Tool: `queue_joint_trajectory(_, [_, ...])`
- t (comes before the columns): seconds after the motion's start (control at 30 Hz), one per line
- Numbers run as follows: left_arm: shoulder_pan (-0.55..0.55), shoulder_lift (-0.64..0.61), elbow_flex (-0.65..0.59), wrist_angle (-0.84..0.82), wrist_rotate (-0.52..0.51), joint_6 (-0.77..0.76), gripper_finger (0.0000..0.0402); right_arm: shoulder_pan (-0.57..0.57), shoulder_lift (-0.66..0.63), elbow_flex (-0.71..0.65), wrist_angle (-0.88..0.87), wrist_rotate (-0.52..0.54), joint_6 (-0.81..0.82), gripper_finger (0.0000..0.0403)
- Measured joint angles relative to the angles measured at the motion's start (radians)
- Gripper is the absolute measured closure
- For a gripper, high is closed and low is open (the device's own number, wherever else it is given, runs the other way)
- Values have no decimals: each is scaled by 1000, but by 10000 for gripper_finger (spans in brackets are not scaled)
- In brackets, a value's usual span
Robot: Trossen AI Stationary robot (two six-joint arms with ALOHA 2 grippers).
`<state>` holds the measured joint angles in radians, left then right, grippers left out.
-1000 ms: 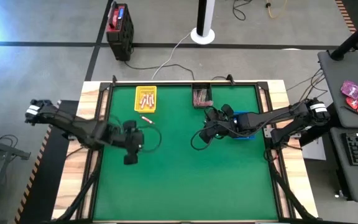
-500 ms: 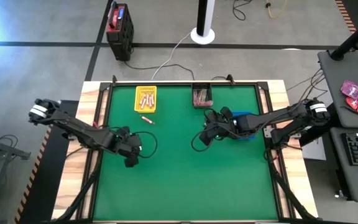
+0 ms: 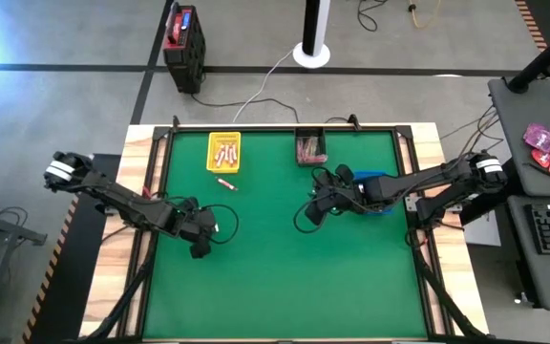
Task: Sort candy by brand, put in halloween buckets
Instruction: Put the brown chocolate into the blue basket
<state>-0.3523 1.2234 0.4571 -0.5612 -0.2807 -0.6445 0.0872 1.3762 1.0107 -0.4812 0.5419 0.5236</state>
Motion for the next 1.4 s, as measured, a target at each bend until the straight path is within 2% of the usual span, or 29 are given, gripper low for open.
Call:
queue_joint_trajectory(0.27, [0, -4, -59, 102, 3, 1, 226, 0, 0, 0, 0, 0, -1, 216])
queue_joint_trajectory(0.57, [-1, -6, -59, 116, 9, 10, 342, 0, 0, 0, 0, 0, -5, 216])
queue_joint_trajectory(0.77, [0, -28, -46, 137, -13, 40, 350, 0, 0, 0, 0, 0, -5, 216])
queue_joint_trajectory(0.97, [0, -58, 18, 250, -75, 185, 357, 0, 2, -1, 5, -1, 9, 216])
queue_joint_trajectory(1.1, [2, -48, 59, 305, -133, 263, 374, 0, 31, -13, 115, -75, 40, 216])
queue_joint_trajectory(1.17, [1, -41, 79, 352, -140, 299, 385, 2, 57, -18, 200, -147, -25, 216])
queue_joint_trajectory(1.3, [1, -30, 87, 430, -150, 356, 401, 33, 145, -23, 399, -278, -261, 216])
queue_joint_trajectory(1.4, [1, -30, 87, 452, -153, 373, 401, 55, 224, -23, 529, -309, -375, 216])
